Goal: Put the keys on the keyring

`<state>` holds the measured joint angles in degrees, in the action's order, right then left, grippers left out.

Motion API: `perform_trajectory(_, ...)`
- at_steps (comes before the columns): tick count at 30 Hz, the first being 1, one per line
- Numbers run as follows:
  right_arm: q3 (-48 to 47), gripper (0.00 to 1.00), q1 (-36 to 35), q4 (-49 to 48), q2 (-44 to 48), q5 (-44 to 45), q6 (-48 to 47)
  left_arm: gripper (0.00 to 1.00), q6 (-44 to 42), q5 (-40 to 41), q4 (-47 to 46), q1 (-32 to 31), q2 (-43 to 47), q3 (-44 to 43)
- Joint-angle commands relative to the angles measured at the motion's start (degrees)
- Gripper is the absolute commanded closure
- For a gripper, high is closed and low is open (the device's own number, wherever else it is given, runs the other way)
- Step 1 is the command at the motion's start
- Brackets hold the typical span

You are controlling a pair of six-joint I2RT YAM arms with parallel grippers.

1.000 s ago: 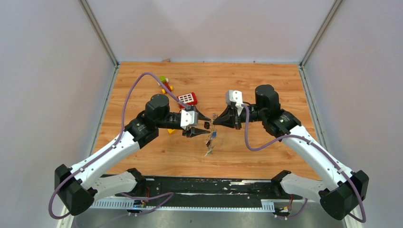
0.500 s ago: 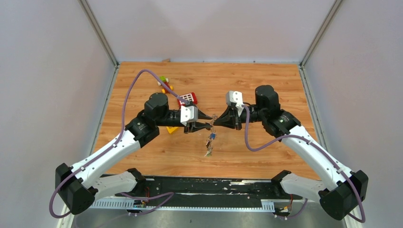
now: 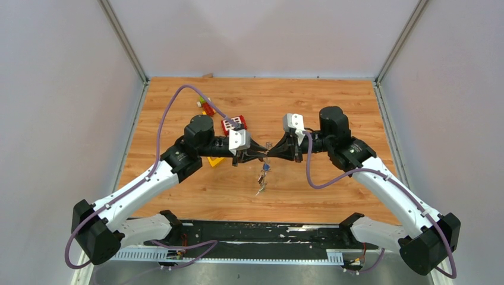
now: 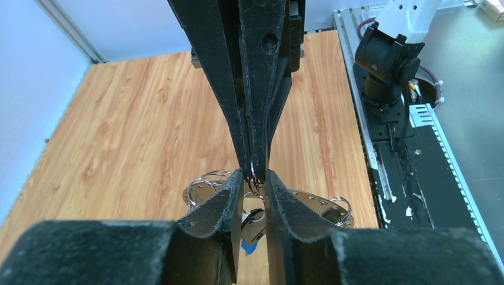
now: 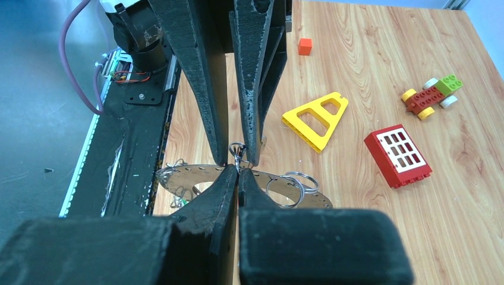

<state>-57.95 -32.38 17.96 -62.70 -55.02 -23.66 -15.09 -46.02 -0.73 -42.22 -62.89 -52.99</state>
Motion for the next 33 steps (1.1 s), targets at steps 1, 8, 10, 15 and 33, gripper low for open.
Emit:
perform_trajectory(1, -0.1, 1.0, 0.4, -3.3, 0.6, -1.9, -0.6, 0.75, 1.6, -0.6, -2.5, 0.3, 0.1, -1.0)
perform_trajectory(8, 0.0, 1.0, 0.8, -3.4, 0.7, -2.1, -0.4, 0.71, 1.4, 0.2, -2.2, 0.3, 0.5, -0.5)
perform_trajectory(10, 0.0, 1.0, 0.9, -3.4, 0.7, -2.1, -0.4, 0.65, 1.5, 0.5, -1.9, 0.4, 0.7, -0.3)
perform_trajectory(15, 0.2, 1.0, 1.1, -3.6, 1.0, -2.2, -0.3, 0.57, 0.5, 1.0, -1.8, 0.6, 1.6, 0.6)
perform_trajectory(33, 0.2, 1.0, 1.5, -4.0, 1.1, -2.9, 0.5, 0.59, -3.4, -0.2, 0.5, 0.5, -2.0, 0.1)
